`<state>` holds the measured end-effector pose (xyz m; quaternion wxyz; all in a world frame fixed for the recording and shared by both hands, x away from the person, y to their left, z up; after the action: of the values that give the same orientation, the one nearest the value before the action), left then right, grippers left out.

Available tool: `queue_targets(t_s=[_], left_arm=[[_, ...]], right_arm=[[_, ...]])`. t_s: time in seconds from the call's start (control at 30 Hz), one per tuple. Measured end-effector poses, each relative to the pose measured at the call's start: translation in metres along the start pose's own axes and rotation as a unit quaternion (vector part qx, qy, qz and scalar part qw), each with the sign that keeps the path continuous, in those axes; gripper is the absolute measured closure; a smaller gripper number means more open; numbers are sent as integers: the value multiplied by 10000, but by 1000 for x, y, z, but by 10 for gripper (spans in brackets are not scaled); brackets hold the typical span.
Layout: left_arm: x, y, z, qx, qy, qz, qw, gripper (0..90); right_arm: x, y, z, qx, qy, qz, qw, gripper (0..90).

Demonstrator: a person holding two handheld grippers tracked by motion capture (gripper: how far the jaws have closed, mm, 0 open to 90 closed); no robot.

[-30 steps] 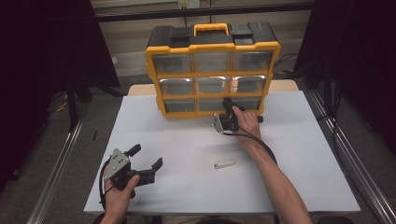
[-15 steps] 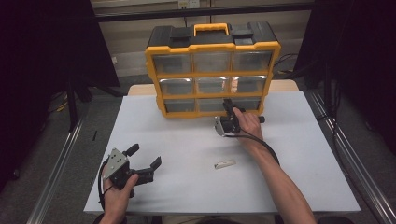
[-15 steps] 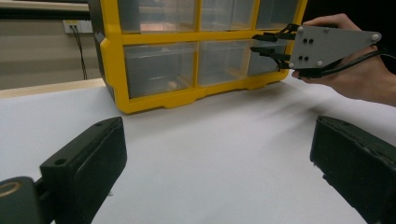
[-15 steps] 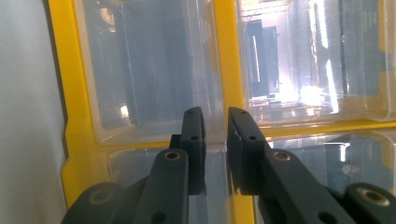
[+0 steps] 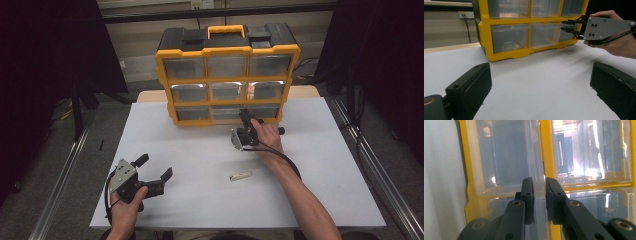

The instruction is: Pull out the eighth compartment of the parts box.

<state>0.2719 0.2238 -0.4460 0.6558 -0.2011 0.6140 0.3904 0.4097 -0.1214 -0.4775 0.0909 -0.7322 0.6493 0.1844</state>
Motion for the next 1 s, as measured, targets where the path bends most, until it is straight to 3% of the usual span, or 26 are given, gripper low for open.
queue_targets(t_s=[0.4, 0.57, 0.83, 1.0], left_arm=[[0, 1, 0, -8, -22, 30, 10000, 39], [0, 0, 0, -20, -59, 27, 10000, 39], [0, 0, 1, -11, -45, 46, 10000, 39], [0, 0, 0, 8, -41, 45, 10000, 39]], right_arm=[[1, 9, 1, -48, 48, -81, 9999, 786], [2, 13, 3, 69, 74, -149, 9998, 788], [1, 17, 4, -6, 109, -124, 9999, 789], [0, 21, 5, 28, -4, -104, 9999, 788]])
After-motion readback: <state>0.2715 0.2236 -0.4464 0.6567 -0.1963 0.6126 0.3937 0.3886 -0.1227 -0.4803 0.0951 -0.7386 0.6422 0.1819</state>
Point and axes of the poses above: each handheld gripper's, and its own axes: y roughly backward along the jaws, x roughly out of its underside, z roughly to its left, the point moved 2 cm from there along -y, roughly forward along the jaws, and after that the axes turned 14 degrees about -y, right-handed, at the moved point
